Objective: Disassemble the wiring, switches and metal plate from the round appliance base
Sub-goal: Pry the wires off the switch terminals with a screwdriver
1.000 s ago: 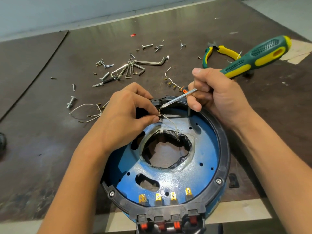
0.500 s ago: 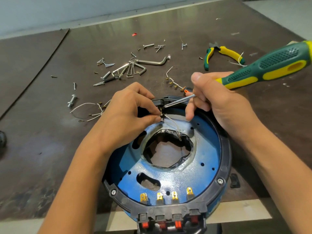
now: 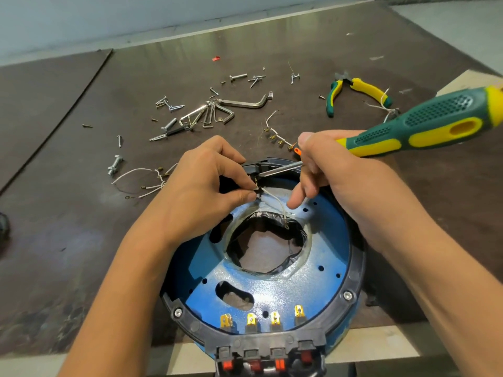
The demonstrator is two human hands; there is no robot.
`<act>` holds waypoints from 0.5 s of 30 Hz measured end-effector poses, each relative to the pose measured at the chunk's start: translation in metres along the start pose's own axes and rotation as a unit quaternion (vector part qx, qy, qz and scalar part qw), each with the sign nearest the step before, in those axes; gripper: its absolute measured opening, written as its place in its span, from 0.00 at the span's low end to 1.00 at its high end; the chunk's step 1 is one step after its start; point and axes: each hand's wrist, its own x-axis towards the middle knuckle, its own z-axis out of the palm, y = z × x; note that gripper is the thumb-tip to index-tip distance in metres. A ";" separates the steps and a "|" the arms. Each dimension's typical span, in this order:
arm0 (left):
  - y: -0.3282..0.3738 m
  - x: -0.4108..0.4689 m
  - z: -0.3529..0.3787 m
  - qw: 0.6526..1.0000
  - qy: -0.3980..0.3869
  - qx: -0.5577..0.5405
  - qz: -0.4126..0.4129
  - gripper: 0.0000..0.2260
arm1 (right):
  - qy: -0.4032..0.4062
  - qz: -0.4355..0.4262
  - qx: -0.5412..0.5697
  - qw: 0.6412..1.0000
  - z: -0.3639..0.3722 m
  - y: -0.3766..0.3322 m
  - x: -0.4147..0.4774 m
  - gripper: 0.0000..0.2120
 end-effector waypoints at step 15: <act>-0.005 0.000 0.001 1.000 0.005 -0.003 0.018 0.04 | 0.000 0.093 0.281 0.955 0.001 0.000 0.045 0.25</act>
